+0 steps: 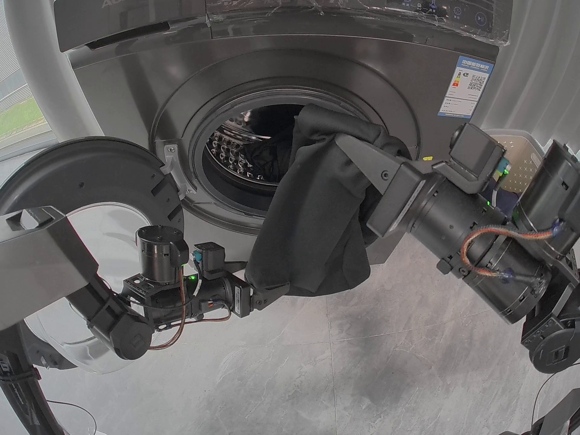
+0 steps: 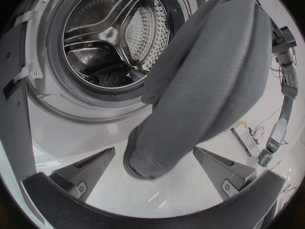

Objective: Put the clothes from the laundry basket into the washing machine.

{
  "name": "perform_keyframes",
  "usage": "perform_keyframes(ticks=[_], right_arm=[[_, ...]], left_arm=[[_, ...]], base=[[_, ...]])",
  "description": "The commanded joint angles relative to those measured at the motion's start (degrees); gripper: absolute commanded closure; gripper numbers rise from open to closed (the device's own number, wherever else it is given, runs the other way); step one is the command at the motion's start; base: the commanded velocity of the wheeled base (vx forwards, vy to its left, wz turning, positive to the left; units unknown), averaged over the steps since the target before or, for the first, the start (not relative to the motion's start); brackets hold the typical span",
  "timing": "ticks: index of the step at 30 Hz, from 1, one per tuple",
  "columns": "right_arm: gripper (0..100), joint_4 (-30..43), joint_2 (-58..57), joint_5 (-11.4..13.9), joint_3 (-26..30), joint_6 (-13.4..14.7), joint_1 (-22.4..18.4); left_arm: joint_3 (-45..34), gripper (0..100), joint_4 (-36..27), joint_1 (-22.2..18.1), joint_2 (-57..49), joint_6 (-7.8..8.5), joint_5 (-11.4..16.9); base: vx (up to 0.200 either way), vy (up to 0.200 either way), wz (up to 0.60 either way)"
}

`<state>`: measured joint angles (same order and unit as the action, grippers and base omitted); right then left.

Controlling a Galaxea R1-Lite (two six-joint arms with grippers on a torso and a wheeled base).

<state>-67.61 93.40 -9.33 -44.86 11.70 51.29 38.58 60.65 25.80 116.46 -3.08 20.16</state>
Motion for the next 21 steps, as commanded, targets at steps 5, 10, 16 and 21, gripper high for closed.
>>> perform_keyframes(ticks=[5, 10, 16, 21], right_arm=[[100, -0.1, -1.0, 0.0, 1.4, 0.0, 0.4], [100, -0.2, -1.0, 0.0, 1.5, 0.0, 0.3], [100, -0.2, -0.8, 0.0, 1.5, 0.0, 0.3], [100, -0.2, -0.6, 0.0, 1.5, 0.0, 0.3]], left_arm=[[3.7, 0, 1.6, -1.6, 4.1, 0.01, 0.6], [4.0, 0, 3.8, -0.9, 4.0, 0.10, 1.8], [3.4, 0, 7.8, 0.5, 4.2, 0.01, 3.3], [3.0, 0, 8.3, 1.6, 4.7, 0.01, 4.5]], base=[[0.000, 0.000, 0.00], [0.000, 0.000, 0.00], [0.000, 0.000, 0.00], [0.000, 0.000, 0.00]])
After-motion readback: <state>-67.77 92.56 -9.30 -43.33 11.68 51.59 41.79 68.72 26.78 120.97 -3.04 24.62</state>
